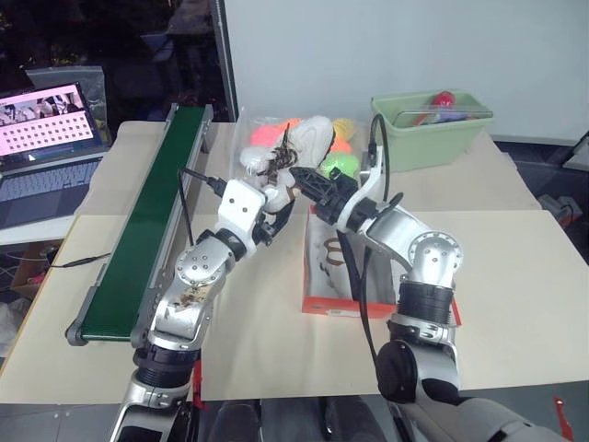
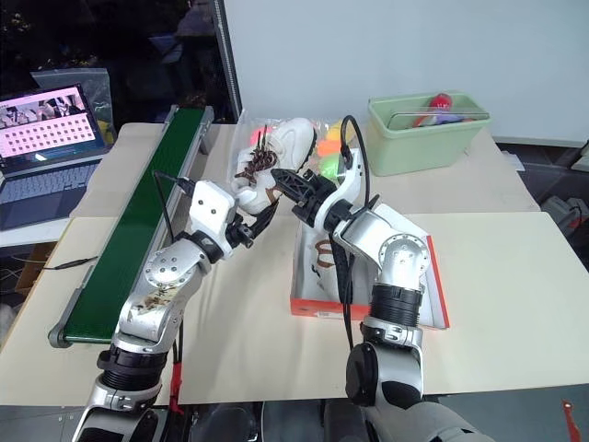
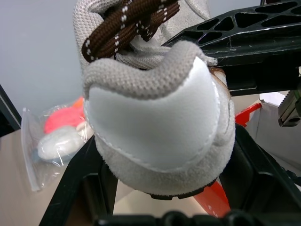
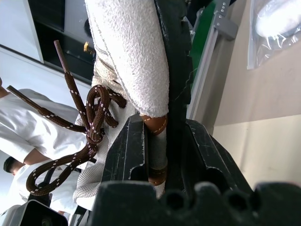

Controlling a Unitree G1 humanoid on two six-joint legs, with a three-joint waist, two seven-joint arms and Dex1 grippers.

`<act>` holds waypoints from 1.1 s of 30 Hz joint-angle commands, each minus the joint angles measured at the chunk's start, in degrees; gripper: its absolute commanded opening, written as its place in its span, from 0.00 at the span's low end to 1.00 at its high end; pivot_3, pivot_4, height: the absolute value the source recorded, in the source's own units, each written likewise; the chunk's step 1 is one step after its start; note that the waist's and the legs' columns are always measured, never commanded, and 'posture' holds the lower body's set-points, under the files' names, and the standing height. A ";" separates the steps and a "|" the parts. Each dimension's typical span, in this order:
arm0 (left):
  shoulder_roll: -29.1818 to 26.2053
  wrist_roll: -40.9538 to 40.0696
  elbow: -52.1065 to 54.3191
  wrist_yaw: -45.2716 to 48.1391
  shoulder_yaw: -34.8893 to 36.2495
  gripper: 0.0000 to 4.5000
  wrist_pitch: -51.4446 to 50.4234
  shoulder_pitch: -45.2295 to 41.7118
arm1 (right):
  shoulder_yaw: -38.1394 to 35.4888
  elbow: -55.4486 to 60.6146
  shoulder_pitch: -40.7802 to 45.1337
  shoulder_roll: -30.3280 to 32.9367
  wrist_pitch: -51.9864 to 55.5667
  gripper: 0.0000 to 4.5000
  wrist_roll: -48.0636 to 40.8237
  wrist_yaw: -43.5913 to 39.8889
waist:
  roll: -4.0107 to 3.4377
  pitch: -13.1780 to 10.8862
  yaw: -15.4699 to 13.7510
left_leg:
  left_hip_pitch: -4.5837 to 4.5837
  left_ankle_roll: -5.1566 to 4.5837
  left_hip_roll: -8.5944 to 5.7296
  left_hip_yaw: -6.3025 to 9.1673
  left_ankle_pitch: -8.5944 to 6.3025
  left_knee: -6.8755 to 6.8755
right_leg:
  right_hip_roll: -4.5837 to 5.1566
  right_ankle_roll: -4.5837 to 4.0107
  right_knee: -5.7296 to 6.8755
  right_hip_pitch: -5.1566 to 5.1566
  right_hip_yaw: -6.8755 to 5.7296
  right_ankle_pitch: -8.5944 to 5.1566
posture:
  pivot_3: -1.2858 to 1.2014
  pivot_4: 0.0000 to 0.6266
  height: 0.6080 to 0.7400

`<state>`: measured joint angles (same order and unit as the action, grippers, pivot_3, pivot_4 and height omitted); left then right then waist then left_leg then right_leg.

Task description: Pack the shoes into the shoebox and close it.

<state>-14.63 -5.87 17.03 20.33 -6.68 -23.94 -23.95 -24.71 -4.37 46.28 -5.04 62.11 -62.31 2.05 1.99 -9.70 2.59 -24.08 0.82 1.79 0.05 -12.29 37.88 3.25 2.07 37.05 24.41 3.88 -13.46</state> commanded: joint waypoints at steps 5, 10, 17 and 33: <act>-1.66 -3.15 5.24 6.57 -3.18 0.99 -0.98 1.93 | -2.26 4.65 3.03 -1.35 -13.21 0.14 -1.75 5.52 | -0.01 0.00 -0.01 | -0.01 0.00 0.00 0.00 0.00 0.00 | 0.00 0.01 -0.05 0.00 0.00 0.00 | 0.52 0.24 0.92; -5.81 -5.60 7.26 10.39 -0.18 0.99 -1.90 3.79 | 3.73 6.65 5.21 11.53 -11.28 0.14 6.64 3.58 | -0.04 -0.02 0.01 | -0.03 0.00 -0.01 -0.03 0.00 0.00 | 0.01 0.01 -0.11 0.07 0.01 -0.01 | 0.52 0.24 0.92; -13.65 -7.32 6.65 17.90 1.43 0.99 0.27 4.82 | 8.90 5.54 8.54 27.47 18.37 0.14 1.52 2.60 | -0.15 -0.09 0.18 | -0.07 -0.01 0.03 -0.04 0.00 -0.02 | -0.03 -0.01 -0.22 0.11 0.03 -0.03 | 0.52 0.24 0.92; -15.79 -6.08 6.11 20.52 1.38 0.99 3.64 5.13 | 11.45 -7.39 3.76 30.40 30.39 0.14 -5.53 9.77 | -0.15 -0.09 -0.15 | -0.14 -0.04 -0.01 -0.05 0.00 0.00 | 0.00 0.02 -0.29 0.09 0.04 -0.02 | 0.52 0.24 0.92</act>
<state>-30.13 -11.61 21.14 41.16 -6.48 -21.30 -18.57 -12.39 -12.98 49.48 24.30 92.06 -67.29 12.55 1.84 -9.79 2.44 -24.21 0.78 1.78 0.01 -12.30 37.88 3.25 2.09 36.77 24.50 3.92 -13.48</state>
